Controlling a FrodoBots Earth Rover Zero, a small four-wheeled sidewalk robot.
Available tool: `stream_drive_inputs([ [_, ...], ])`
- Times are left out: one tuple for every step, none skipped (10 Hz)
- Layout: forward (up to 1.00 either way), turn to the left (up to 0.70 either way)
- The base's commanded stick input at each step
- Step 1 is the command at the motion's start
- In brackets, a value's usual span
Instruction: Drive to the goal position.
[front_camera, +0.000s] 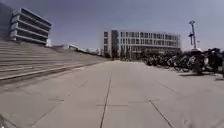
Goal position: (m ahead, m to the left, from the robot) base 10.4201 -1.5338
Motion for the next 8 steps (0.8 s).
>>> stream_drive_inputs([
  [0.96, 0.0],
  [0.0, 0.0],
  [0.0, 0.0],
  [0.0, 0.0],
  [0.0, 0.0],
  [0.0, 0.0],
  [0.0, 0.0],
  [0.0, 0.0],
])
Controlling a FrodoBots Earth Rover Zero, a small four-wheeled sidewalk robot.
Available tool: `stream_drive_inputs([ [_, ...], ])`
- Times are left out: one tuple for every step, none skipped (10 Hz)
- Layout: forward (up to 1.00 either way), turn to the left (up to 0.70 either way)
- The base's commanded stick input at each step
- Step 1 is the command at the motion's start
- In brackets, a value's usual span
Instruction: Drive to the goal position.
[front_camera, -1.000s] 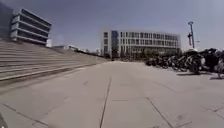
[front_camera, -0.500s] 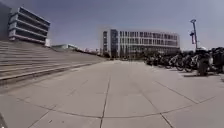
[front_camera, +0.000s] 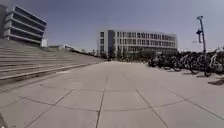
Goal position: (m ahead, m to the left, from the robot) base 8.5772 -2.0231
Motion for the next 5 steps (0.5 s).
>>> stream_drive_inputs([
  [0.0, 0.0],
  [0.0, 0.0],
  [0.1, 0.0],
  [0.87, 0.0],
  [1.0, 0.0],
])
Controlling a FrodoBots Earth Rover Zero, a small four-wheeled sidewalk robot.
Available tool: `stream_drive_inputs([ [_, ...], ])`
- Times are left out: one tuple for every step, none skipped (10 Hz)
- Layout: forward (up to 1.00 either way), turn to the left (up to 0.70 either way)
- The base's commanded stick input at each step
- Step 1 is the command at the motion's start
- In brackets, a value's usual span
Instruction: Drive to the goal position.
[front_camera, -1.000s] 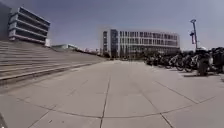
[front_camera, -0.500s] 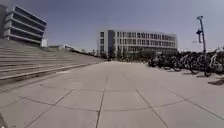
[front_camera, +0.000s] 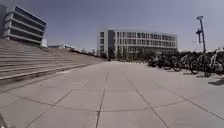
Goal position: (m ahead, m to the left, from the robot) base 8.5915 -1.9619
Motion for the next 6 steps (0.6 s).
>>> stream_drive_inputs([
  [1.0, 0.0],
  [1.0, 0.0],
  [1.0, 0.0],
  [1.0, 0.0],
  [1.0, 0.0],
  [1.0, 0.0],
])
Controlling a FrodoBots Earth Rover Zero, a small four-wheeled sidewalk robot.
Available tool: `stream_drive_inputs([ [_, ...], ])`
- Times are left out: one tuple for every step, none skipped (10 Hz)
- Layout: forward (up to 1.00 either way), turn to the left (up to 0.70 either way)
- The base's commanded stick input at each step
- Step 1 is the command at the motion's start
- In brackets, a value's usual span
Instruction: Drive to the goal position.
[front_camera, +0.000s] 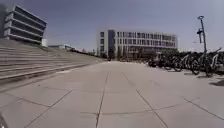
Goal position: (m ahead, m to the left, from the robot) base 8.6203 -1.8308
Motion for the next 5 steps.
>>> stream_drive_inputs([
  [1.0, 0.0],
  [1.0, 0.0],
  [1.0, 0.0],
  [1.0, 0.0],
  [1.0, 0.0],
])
